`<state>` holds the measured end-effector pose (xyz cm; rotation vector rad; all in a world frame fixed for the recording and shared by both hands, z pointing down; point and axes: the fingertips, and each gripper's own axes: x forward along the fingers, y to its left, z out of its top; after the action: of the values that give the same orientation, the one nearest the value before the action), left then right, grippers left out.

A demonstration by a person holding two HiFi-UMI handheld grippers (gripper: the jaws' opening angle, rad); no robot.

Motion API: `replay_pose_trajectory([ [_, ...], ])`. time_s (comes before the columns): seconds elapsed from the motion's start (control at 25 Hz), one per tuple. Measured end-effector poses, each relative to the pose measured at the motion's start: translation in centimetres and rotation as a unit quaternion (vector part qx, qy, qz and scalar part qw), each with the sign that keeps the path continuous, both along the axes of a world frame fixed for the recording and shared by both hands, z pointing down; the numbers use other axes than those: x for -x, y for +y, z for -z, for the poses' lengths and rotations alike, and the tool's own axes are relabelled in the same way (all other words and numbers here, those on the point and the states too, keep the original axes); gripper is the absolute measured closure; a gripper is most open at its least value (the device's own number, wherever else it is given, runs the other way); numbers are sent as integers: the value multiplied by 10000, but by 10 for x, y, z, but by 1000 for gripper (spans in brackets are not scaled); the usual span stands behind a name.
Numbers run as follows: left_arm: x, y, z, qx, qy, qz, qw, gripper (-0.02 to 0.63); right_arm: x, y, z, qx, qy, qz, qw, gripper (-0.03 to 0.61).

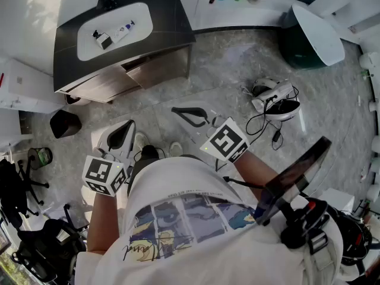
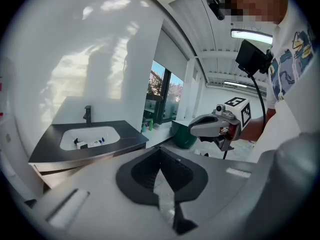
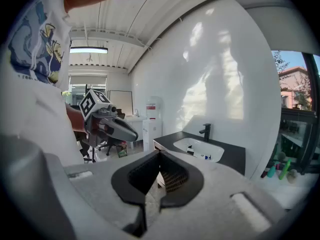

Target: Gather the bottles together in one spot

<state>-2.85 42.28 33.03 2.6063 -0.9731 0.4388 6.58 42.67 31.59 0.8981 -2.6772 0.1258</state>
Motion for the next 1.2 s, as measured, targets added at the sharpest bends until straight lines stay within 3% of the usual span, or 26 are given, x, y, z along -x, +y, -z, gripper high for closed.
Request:
replay_pose_trajectory([
  [0.6, -4, 2, -8, 66, -148, 60, 9999, 612, -6, 10, 0, -72, -42, 127, 9999, 575],
  [0.8, 15, -36, -19, 162, -122, 72, 9998, 577, 3, -25, -8, -25, -81, -79, 9999, 532],
  [1.2, 46, -151, -14, 213, 20, -334, 9992, 526, 40, -122, -13, 171, 220, -519, 9983, 499],
])
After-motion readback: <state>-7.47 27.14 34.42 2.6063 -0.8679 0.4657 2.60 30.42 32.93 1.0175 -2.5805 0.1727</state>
